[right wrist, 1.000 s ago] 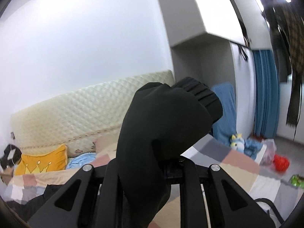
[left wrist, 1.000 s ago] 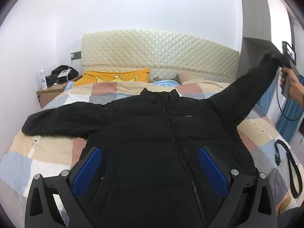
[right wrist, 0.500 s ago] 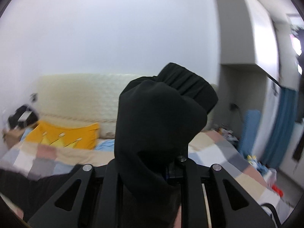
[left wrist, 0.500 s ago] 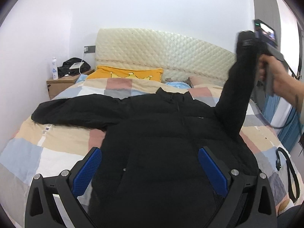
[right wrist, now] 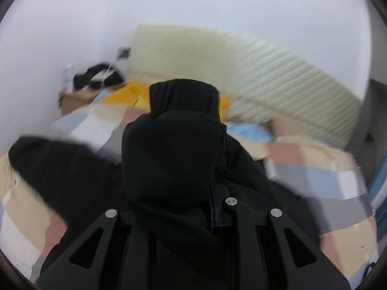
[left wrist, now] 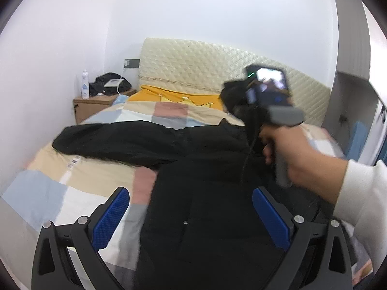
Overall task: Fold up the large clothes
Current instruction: 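Carry the sleeve across the jacket body and lay it down, then open the right gripper and withdraw it from the folded sleeve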
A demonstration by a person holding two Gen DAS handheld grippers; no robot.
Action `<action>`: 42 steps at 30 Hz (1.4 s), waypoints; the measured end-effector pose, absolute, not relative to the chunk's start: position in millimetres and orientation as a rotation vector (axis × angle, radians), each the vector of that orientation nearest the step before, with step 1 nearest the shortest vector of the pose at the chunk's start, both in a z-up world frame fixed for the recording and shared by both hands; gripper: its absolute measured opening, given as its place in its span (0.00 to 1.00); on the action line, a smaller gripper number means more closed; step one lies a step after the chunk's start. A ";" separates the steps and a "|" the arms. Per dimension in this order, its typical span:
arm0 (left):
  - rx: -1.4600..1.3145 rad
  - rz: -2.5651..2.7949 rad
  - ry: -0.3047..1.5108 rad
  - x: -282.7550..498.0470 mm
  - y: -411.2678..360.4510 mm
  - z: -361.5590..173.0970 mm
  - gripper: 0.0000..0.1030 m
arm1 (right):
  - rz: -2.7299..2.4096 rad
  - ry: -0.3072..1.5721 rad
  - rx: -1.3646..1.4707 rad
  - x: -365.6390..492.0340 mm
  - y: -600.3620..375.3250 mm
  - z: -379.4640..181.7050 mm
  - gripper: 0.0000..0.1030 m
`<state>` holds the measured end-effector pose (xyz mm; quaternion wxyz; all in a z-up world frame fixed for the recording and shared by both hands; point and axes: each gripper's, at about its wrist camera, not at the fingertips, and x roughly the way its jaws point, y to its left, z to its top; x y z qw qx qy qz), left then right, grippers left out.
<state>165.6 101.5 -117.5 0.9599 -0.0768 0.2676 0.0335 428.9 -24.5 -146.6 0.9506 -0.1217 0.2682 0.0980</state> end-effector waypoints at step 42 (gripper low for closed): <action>-0.139 0.091 0.588 183.7 88.7 -137.9 1.00 | 0.396 0.598 -0.254 351.0 -21.8 -144.8 0.78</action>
